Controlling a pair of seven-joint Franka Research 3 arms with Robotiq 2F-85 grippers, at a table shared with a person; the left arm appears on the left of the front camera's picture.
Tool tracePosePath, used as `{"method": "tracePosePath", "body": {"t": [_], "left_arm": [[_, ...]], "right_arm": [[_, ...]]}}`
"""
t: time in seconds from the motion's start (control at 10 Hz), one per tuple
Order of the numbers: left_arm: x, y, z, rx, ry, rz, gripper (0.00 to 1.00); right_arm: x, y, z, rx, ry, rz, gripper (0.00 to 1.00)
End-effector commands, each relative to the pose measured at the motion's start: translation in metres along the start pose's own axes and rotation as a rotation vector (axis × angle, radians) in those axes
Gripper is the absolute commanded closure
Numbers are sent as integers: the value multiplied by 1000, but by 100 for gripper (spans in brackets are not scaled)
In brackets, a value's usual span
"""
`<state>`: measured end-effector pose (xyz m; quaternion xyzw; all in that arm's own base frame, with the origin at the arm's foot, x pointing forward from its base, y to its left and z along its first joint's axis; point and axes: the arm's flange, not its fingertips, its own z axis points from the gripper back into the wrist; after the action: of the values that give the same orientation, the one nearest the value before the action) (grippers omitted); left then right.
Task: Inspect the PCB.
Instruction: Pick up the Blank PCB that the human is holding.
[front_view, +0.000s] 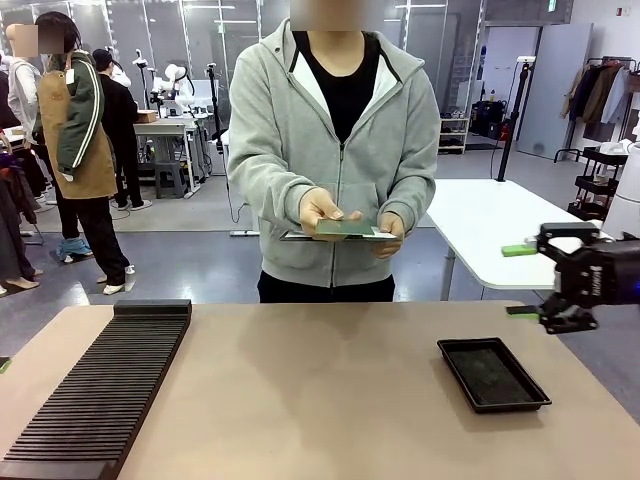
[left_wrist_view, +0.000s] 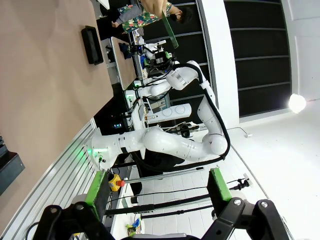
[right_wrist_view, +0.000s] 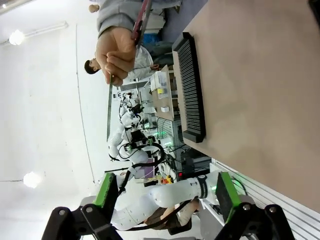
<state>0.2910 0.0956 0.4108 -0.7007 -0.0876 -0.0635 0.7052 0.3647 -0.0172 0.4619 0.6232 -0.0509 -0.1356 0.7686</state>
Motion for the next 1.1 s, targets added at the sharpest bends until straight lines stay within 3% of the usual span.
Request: {"method": "tracePosePath", "body": {"t": [0.0,0.3,1.0], "left_arm": [[0,-1,1,-3,-2,-3,0],[0,-1,1,-3,-2,-3,0],[0,-1,1,-3,-2,-3,0]], "right_arm": [[7,18,-29,10,-7,-62,0],[12,34,-70,29,8,-92,0],[17,47,-96,61,43,-156,0]]}}
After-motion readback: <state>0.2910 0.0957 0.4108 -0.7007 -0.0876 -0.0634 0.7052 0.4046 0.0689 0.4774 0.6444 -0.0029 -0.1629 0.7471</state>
